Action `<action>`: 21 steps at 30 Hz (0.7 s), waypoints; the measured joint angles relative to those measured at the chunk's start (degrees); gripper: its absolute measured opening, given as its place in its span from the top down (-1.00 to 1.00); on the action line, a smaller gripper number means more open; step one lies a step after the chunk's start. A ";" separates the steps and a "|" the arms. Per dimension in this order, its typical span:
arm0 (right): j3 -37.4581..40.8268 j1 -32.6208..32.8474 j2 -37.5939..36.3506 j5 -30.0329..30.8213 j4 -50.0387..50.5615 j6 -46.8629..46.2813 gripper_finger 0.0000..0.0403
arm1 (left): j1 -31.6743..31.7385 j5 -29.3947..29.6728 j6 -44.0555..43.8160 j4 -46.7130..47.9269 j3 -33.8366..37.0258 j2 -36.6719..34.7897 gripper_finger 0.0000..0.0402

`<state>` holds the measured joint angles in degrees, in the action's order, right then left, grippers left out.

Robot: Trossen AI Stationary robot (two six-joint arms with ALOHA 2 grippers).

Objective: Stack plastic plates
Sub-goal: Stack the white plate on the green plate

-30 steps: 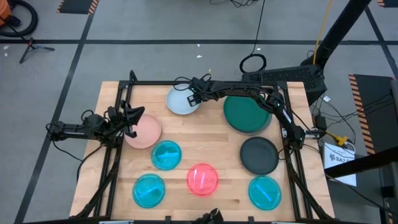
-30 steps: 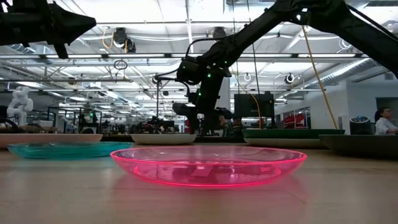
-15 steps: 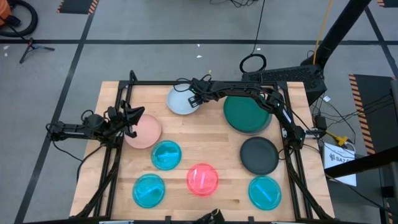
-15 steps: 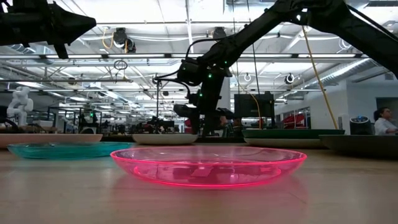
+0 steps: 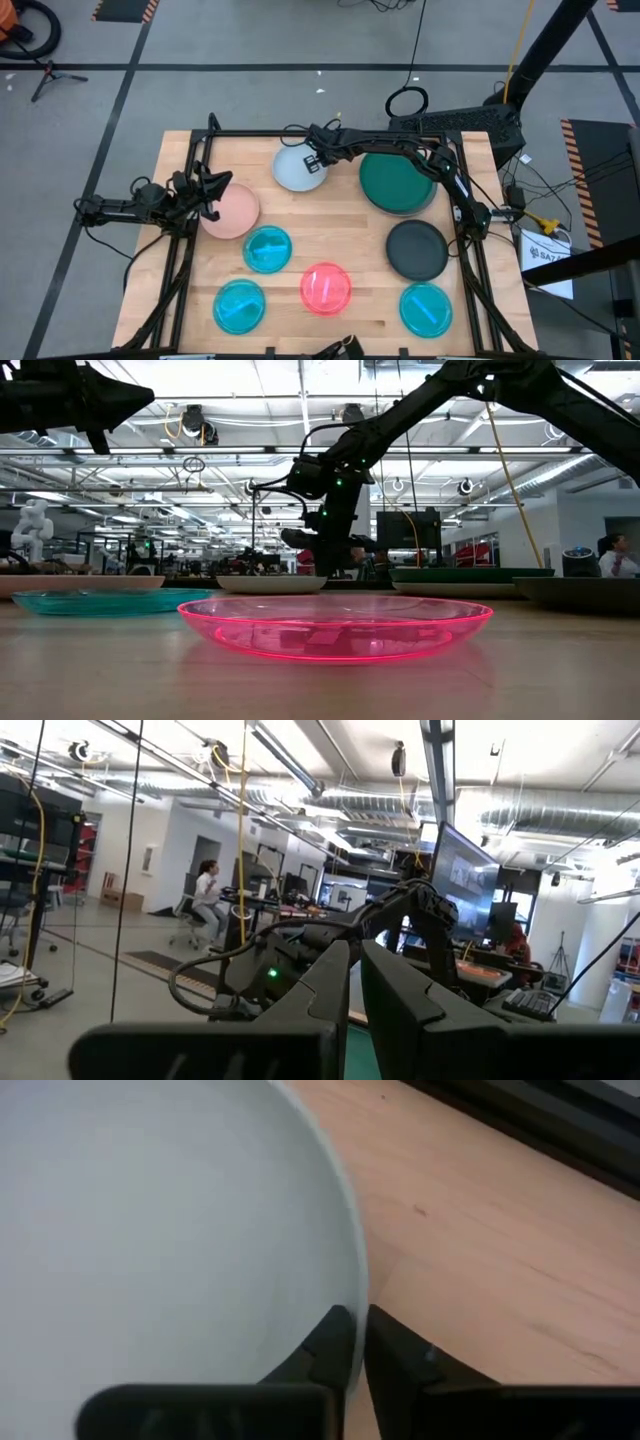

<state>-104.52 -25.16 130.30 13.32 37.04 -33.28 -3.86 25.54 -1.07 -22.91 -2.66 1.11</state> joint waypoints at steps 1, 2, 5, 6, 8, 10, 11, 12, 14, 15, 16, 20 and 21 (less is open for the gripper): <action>-0.01 -0.01 0.00 0.03 0.03 -0.51 0.94 | 0.01 0.00 0.33 -0.02 0.00 0.01 0.83; -0.01 -0.01 -0.02 0.12 0.09 -0.70 0.96 | 0.01 0.00 0.42 -0.04 0.00 -0.01 0.83; -0.01 -0.05 -0.02 0.10 -0.37 -0.69 0.97 | 0.02 0.02 0.51 -0.05 0.00 0.01 0.83; -0.01 -0.05 -0.02 0.00 -0.95 -0.51 0.97 | 0.02 0.02 0.51 -0.05 0.00 -0.01 0.83; 0.01 -0.05 -0.41 -0.53 -1.88 -0.09 0.98 | 0.01 0.02 0.51 -0.05 0.00 0.01 0.83; 0.01 -0.05 -0.97 -1.24 -2.48 0.67 0.98 | 0.01 0.04 0.51 -0.07 0.00 0.01 0.83; 0.01 -0.04 -1.53 -1.40 -2.20 0.99 0.99 | 0.00 0.04 0.51 -0.08 0.00 0.00 0.83; 0.01 0.07 -2.02 -1.33 -1.86 1.30 0.99 | 0.01 0.04 0.50 -0.15 0.00 0.01 0.83; 0.03 0.17 -3.26 -1.33 -1.21 2.26 0.99 | 0.01 0.04 0.01 -0.39 0.00 0.00 0.83; 0.09 0.19 -4.10 -1.41 -0.84 2.83 0.99 | 0.02 0.04 -0.08 -0.69 0.00 0.01 0.83; 0.09 0.36 -4.79 -1.36 -0.30 3.25 0.99 | 0.00 0.04 -0.13 -1.03 0.00 0.01 0.83; 0.09 0.82 -8.59 -0.81 3.35 4.73 0.99 | 0.00 0.04 -0.36 -1.18 -0.02 0.00 0.83; 0.09 0.96 -9.63 0.01 4.85 5.21 0.99 | 0.02 0.02 -0.56 -1.18 -0.02 -0.01 0.83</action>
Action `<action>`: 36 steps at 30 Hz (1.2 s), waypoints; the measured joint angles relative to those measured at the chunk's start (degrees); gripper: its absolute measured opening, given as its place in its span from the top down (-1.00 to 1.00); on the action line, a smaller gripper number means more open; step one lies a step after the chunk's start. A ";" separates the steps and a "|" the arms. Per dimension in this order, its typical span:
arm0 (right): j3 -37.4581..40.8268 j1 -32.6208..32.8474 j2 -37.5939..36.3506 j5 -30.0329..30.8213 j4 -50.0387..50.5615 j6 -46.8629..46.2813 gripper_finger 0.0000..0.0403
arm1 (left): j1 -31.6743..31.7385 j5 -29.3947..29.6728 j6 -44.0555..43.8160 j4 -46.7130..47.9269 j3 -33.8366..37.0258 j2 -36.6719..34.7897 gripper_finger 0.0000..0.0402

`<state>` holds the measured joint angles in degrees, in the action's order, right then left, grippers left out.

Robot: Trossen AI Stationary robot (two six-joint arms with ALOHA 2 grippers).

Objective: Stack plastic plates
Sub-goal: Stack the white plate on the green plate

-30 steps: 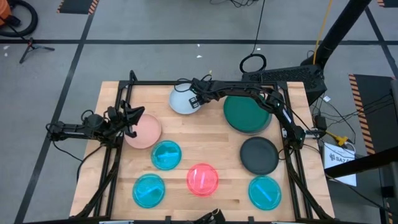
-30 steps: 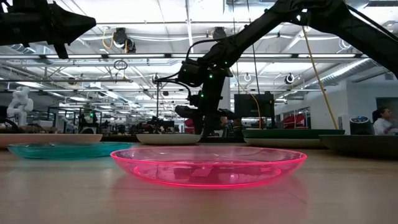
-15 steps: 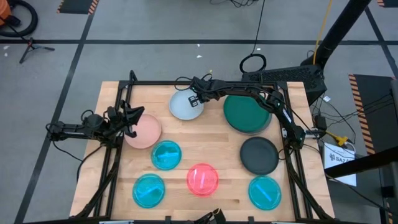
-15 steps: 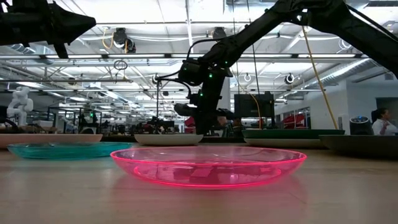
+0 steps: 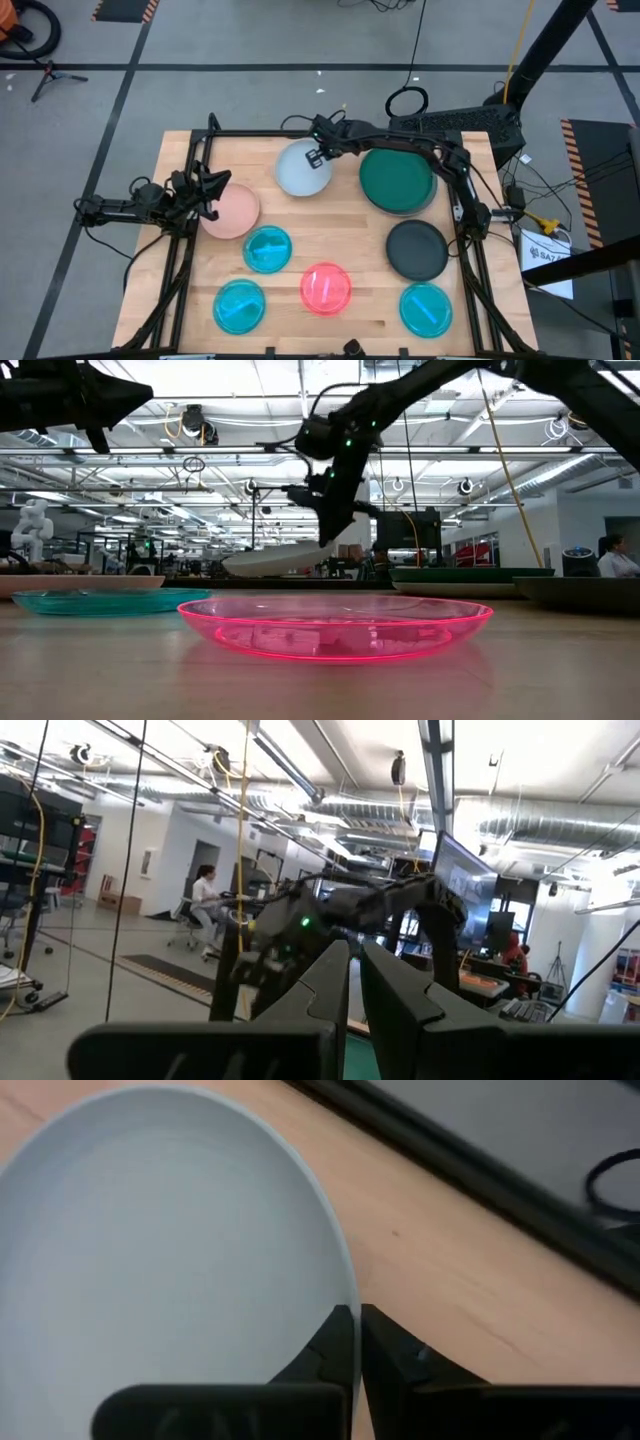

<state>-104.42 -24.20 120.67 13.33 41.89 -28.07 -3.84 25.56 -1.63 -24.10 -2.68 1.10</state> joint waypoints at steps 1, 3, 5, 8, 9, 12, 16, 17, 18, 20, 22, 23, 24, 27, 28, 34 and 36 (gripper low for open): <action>0.00 0.24 -0.99 0.65 1.54 0.33 0.99 | -0.02 0.00 -0.04 0.01 0.00 0.00 0.83; 0.00 0.71 -2.95 1.82 4.90 0.74 1.00 | 0.00 0.00 -0.12 0.02 0.00 0.00 0.83; 0.00 1.04 -5.14 1.75 9.32 1.18 1.00 | -0.02 0.00 -0.17 0.02 0.00 0.00 0.83; 0.02 1.54 -8.03 1.67 13.77 1.36 1.00 | -0.02 -0.02 -0.39 0.02 0.00 0.00 0.83; 0.40 1.77 -9.17 1.55 14.67 1.58 1.00 | -0.01 -0.02 -0.53 0.02 0.00 0.01 0.83; 3.04 2.22 -13.24 0.33 15.37 1.93 1.00 | -0.02 -0.04 -1.53 0.02 0.00 0.02 0.83; 12.03 2.27 -20.80 0.38 13.51 0.56 1.00 | -0.02 -0.04 -1.95 -0.04 0.01 0.02 0.83; 15.31 1.91 -23.03 0.34 12.01 0.06 1.00 | -0.01 -0.04 -1.99 -0.07 0.00 0.01 0.83; 18.73 1.38 -25.24 0.16 10.10 -0.64 1.00 | -0.01 -0.04 -2.01 -0.05 0.00 0.00 0.83; 25.84 -0.04 -30.07 -0.08 6.06 -2.39 1.00 | 0.00 -0.04 -2.06 -0.02 0.00 0.02 0.83; 32.48 -1.81 -34.87 -0.13 2.72 -4.49 1.00 | -0.02 -0.04 -2.19 -0.02 0.00 0.00 0.83; 35.68 -2.73 -37.17 -0.14 1.30 -5.46 1.00 | -0.02 -0.05 -2.19 -0.02 0.00 0.01 0.83; 38.66 -3.71 -39.35 -0.29 -0.11 -6.37 1.00 | -0.01 -0.06 -2.20 -0.04 0.00 0.02 0.83; 47.04 -6.80 -45.85 -2.67 -4.48 -8.55 1.00 | 0.00 -0.07 -2.18 -0.09 0.00 0.01 0.83; 49.30 -7.76 -47.81 -3.16 -5.84 -9.27 1.00 | -0.02 -0.07 -2.16 -0.09 0.00 0.02 0.83; 59.15 -13.08 -56.40 -3.00 -7.22 -12.41 1.00 | -0.01 -0.07 -2.13 -0.17 0.00 0.01 0.83; 61.02 -14.90 -57.98 -2.99 -7.23 -13.00 1.00 | 0.00 -0.07 -2.12 -0.20 0.00 0.02 0.83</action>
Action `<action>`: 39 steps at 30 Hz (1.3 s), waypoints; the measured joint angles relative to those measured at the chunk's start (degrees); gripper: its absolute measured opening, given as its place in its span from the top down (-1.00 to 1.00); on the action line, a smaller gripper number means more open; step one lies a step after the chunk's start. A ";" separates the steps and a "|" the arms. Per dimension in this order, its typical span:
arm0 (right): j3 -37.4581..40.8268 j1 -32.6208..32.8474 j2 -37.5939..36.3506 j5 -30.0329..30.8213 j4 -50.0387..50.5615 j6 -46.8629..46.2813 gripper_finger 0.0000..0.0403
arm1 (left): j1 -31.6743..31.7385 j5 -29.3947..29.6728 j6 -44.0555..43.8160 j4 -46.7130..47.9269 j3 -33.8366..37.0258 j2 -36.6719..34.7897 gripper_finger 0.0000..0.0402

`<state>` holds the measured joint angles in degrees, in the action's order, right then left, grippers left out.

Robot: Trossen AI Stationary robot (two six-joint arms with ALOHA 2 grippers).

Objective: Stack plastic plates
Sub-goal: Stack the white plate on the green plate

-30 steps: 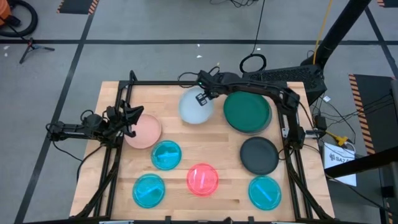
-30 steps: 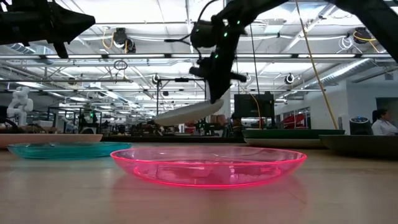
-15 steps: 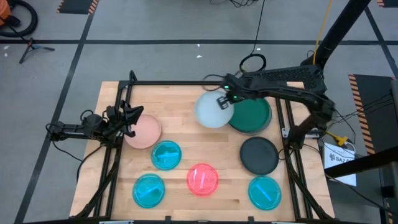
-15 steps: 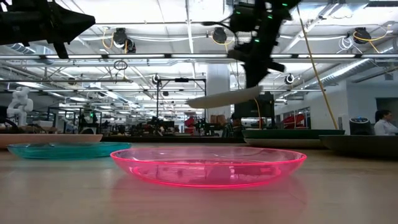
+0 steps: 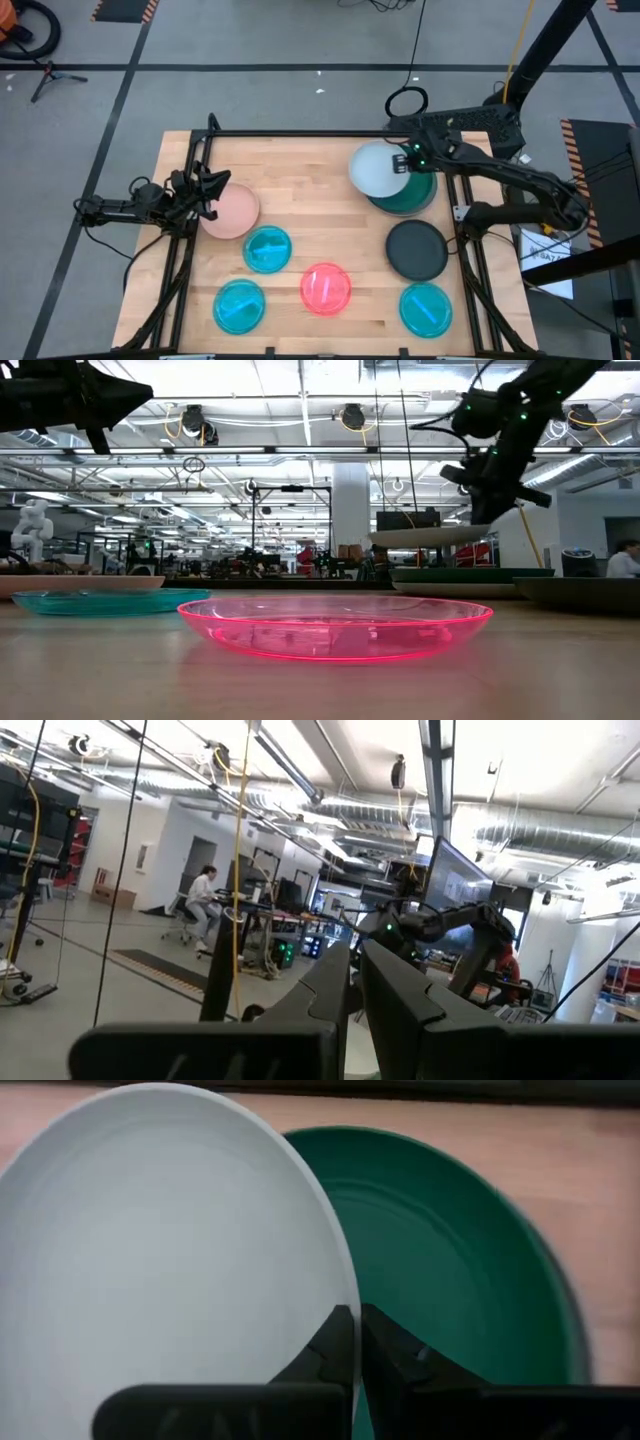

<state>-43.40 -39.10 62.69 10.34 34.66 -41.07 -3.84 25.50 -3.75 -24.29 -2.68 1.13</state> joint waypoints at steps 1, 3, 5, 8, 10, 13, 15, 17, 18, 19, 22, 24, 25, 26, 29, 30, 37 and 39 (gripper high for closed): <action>0.86 -0.94 -0.57 -0.01 0.17 -0.24 1.00 | -0.02 0.02 0.00 0.00 0.00 -0.02 0.83; 2.22 -2.94 -1.20 0.01 0.68 -0.27 1.00 | 0.00 0.02 0.02 -0.02 0.00 -0.01 0.83; 2.93 -4.82 -1.20 0.04 0.83 -0.28 1.00 | -0.01 0.02 0.02 -0.11 0.00 0.00 0.83; 3.86 -7.34 -0.81 0.07 1.17 -0.21 1.00 | -0.02 0.02 0.04 0.34 -0.53 0.00 0.83; 4.38 -8.62 -0.73 0.07 1.04 -0.11 1.00 | -0.02 0.00 0.04 0.31 -0.85 -0.02 0.83; 5.18 -9.70 -0.74 0.06 0.67 0.25 1.00 | 0.00 0.00 0.14 0.46 -0.87 -0.02 0.83; 5.68 -9.76 -0.76 0.09 0.71 0.39 1.00 | 0.00 0.00 0.40 0.46 -0.87 0.00 0.83; 6.20 -9.74 -0.76 0.08 0.68 0.64 1.00 | -0.01 0.00 0.42 0.50 -0.87 0.00 0.83; 6.44 -9.74 -0.76 0.07 0.76 0.73 1.00 | -0.01 0.00 0.42 0.50 -0.87 0.00 0.83; 6.71 -9.74 -0.76 0.07 0.76 0.77 1.00 | -0.02 0.00 0.45 0.50 -0.87 0.00 0.83; 7.13 -9.74 -0.73 0.21 0.71 0.78 0.98 | -0.02 0.00 0.48 0.49 -0.87 -0.01 0.83; 7.30 -9.74 -0.73 0.47 0.73 0.80 0.97 | 0.00 0.00 0.57 0.50 -0.87 -0.02 0.83; 7.31 -9.73 -0.73 0.79 0.76 0.80 0.96 | 0.00 0.00 0.57 0.50 -0.87 -0.01 0.83; 7.33 -9.69 -0.73 1.56 0.73 0.80 0.96 | -0.01 0.00 0.57 0.49 -0.87 0.00 0.83; 7.33 -9.67 -0.73 1.84 0.73 0.76 0.95 | -0.01 0.00 0.57 0.50 -0.87 -0.01 0.83; 7.33 -9.67 -0.73 1.82 0.71 0.38 0.94 | 0.00 0.00 0.57 0.50 -0.87 0.00 0.83; 7.33 -9.67 -0.73 1.78 0.89 -0.27 0.75 | -0.01 0.00 0.55 0.49 -0.90 0.00 0.83; 7.33 -9.67 -0.73 1.64 0.91 -0.29 0.67 | -0.01 0.00 0.55 0.49 -0.90 -0.01 0.83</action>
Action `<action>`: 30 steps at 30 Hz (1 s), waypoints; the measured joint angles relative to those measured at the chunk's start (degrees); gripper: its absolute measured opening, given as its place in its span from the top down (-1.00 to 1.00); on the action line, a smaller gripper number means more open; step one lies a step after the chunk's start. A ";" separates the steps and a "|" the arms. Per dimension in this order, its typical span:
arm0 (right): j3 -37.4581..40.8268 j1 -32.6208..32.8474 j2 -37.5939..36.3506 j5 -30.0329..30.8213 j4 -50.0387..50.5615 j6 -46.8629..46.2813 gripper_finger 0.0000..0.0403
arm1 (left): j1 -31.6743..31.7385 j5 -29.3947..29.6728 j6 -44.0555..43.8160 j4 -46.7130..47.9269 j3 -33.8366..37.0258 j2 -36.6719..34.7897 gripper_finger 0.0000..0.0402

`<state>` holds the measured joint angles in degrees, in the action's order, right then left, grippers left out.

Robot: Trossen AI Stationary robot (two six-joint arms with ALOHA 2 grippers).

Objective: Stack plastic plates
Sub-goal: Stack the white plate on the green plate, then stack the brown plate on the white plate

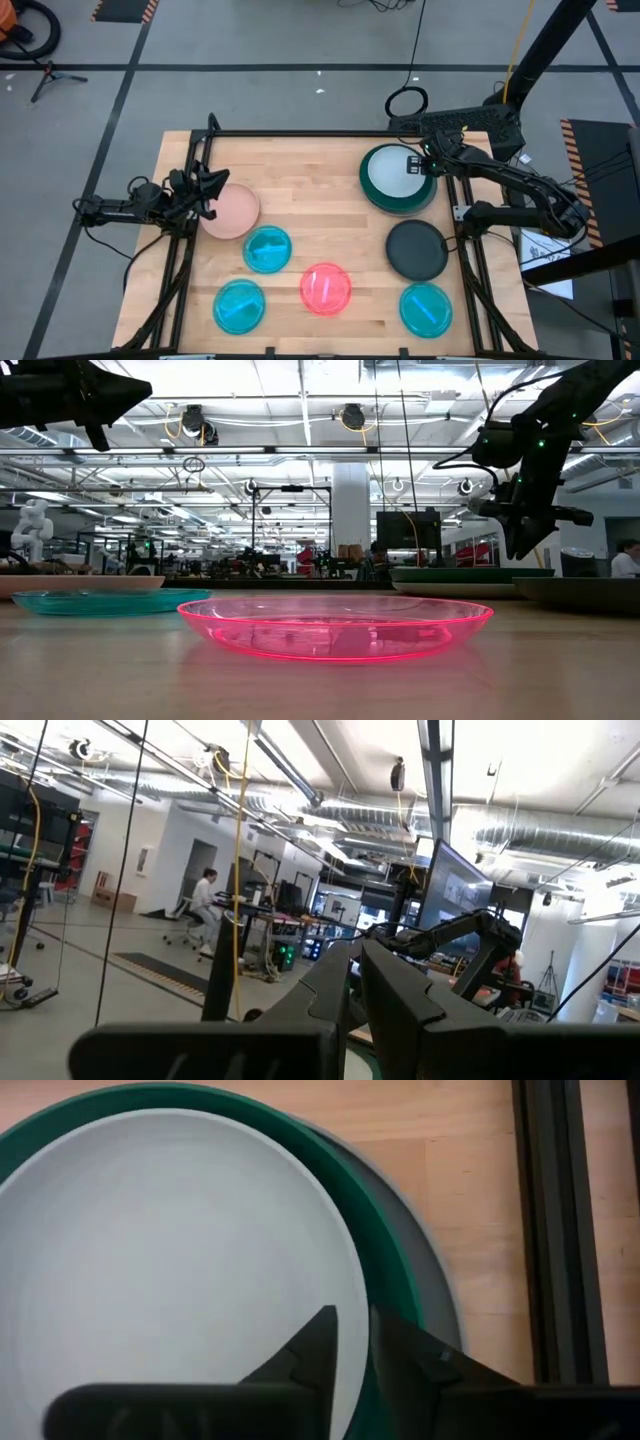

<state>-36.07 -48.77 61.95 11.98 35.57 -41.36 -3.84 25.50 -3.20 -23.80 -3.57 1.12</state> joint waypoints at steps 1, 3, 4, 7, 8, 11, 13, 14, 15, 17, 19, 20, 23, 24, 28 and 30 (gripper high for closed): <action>0.00 0.00 0.00 -0.04 0.03 0.00 0.64 | 0.00 -0.01 0.00 0.00 0.00 0.01 0.83; 0.00 0.00 -0.01 -0.17 0.10 0.00 0.58 | 0.00 -0.02 0.00 0.00 0.00 0.01 0.83; 0.00 0.08 -0.11 -0.22 0.19 0.00 0.55 | 0.00 -0.02 0.00 0.01 0.00 0.00 0.83; 0.00 1.12 -1.04 -0.88 0.15 0.02 0.49 | -0.01 -0.02 -0.02 0.01 -0.01 0.01 0.83; 0.00 1.69 -1.63 -1.74 -0.01 0.08 0.48 | 0.00 -0.02 -0.04 0.00 -0.02 0.00 0.83; 0.00 4.11 -4.52 -1.89 -0.17 0.20 0.46 | -0.01 -0.02 -0.50 0.01 -0.02 0.01 0.83; 0.00 6.22 -7.01 -1.87 -0.18 0.31 0.46 | -0.04 -0.04 -1.65 0.23 -0.02 0.01 0.83; 0.00 7.39 -8.32 -1.81 -0.17 0.48 0.46 | -0.04 -0.04 -2.13 0.46 -0.02 0.01 0.83; 0.00 8.65 -9.70 -1.82 -0.19 0.64 0.46 | -0.04 -0.04 -2.62 0.74 -0.02 0.01 0.83; -0.01 11.48 -12.46 -1.80 -0.20 1.55 0.46 | -0.04 -0.04 -3.35 2.38 -0.49 0.01 0.83; 0.00 14.52 -14.96 -1.71 -0.22 2.34 0.46 | -0.04 -0.07 -4.52 6.06 -2.14 0.01 0.83; -0.01 16.13 -16.03 -1.69 -0.34 2.73 0.46 | -0.02 -0.09 -5.20 8.26 -3.21 0.01 0.83; -0.01 21.01 -18.34 -1.59 -1.72 4.74 0.46 | -0.01 -0.11 -7.92 15.80 -6.53 0.01 0.83; 0.00 22.75 -18.84 -1.45 -2.44 5.72 0.46 | -0.04 -0.11 -9.10 17.78 -7.46 0.01 0.83; -0.02 29.63 -20.48 -1.28 -8.06 12.08 0.46 | -0.04 -0.12 -14.74 21.33 -8.48 0.01 0.83; 0.00 33.01 -21.38 -1.51 -12.76 16.36 0.46 | -0.04 -0.15 -17.88 22.19 -8.48 0.09 0.83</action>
<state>-36.07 -15.76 40.57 10.47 22.81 -25.00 -3.88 25.34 -21.08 -1.62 -12.05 1.21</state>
